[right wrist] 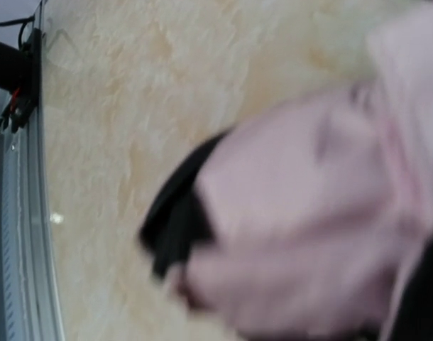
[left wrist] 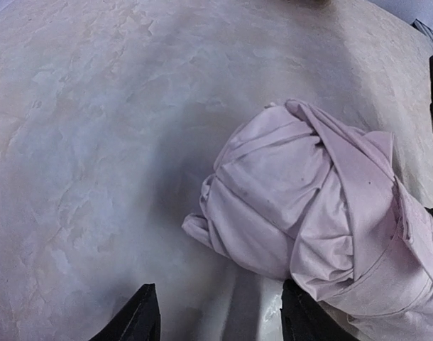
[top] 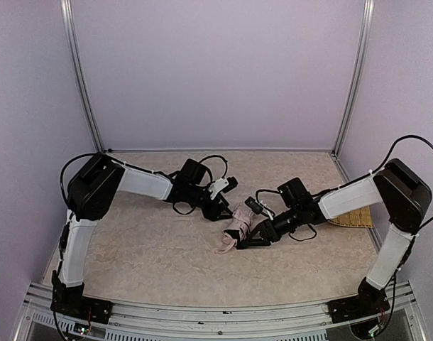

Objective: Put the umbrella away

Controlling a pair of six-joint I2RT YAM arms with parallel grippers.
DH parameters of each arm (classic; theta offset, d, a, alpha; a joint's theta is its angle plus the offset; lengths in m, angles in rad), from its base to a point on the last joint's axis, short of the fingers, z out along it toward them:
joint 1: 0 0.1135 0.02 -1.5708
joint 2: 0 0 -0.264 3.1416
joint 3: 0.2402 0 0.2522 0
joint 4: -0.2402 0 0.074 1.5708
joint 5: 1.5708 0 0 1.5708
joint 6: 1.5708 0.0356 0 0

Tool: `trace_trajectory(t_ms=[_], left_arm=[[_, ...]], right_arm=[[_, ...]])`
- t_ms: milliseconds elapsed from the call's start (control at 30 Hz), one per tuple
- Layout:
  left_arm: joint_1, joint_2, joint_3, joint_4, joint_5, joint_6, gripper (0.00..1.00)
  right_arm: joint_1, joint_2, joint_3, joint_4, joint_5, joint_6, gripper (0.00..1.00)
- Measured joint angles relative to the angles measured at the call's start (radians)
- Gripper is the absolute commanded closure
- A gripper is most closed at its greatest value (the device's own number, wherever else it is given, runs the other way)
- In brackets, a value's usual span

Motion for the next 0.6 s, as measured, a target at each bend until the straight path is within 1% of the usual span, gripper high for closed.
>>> trace_trajectory(t_ms=[167, 333, 467, 600], left_arm=[[0.001, -0.03, -0.047, -0.007, -0.026, 0.008, 0.43], [-0.006, -0.107, -0.137, -0.015, -0.045, 0.011, 0.43], [-0.019, -0.142, -0.174, -0.018, -0.048, 0.01, 0.43], [-0.037, -0.156, -0.204, -0.019, -0.041, 0.01, 0.43]], right_arm=[[-0.02, -0.108, -0.005, -0.151, 0.027, -0.042, 0.4], [-0.063, -0.187, -0.012, -0.218, 0.084, -0.068, 0.39], [-0.087, -0.188, -0.012, -0.222, 0.179, -0.064, 0.4], [-0.09, -0.147, 0.003, -0.217, 0.264, -0.048, 0.4]])
